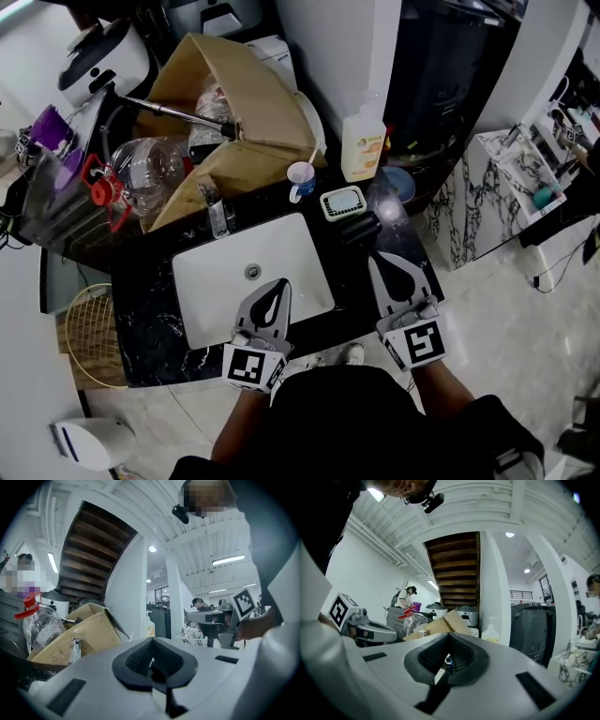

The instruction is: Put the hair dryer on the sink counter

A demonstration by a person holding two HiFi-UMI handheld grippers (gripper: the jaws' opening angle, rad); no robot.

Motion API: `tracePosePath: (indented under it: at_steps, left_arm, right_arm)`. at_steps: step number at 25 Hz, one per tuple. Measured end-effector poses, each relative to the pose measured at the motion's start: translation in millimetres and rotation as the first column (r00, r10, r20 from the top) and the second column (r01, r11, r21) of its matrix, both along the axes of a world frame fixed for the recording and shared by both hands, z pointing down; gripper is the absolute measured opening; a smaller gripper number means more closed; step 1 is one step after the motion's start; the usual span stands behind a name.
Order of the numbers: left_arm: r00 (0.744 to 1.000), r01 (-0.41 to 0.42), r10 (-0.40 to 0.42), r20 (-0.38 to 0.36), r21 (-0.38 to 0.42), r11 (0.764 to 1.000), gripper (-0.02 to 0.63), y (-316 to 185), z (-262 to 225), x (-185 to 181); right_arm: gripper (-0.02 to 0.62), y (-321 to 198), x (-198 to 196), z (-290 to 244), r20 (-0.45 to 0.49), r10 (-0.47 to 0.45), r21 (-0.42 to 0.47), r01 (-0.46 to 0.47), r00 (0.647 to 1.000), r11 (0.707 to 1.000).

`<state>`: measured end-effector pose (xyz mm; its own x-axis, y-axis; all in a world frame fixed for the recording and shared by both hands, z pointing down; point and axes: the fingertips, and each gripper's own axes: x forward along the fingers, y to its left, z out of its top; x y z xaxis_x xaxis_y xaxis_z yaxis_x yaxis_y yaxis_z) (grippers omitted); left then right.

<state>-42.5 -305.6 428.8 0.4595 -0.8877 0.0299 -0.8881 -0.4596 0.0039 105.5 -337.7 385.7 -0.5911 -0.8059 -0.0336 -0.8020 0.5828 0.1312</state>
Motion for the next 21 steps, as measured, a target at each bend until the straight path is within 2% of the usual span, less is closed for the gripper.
tracePosePath:
  at_steps: [8,21]
  left_arm:
    - [1.0,-0.002,0.002,0.004,-0.025,1.0,-0.005,3.0,2.5,0.9]
    - [1.0,-0.002,0.002,-0.004,-0.004,1.0,-0.005,6.5,-1.7,7.2]
  right_arm:
    - [-0.002,4.7,-3.4,-0.7,-0.014,0.01,-0.01,-0.01,1.0,1.0]
    - [-0.002,8.6,-1.2,4.9,-0.053,0.004,0.006,-0.004,0.999,1.0]
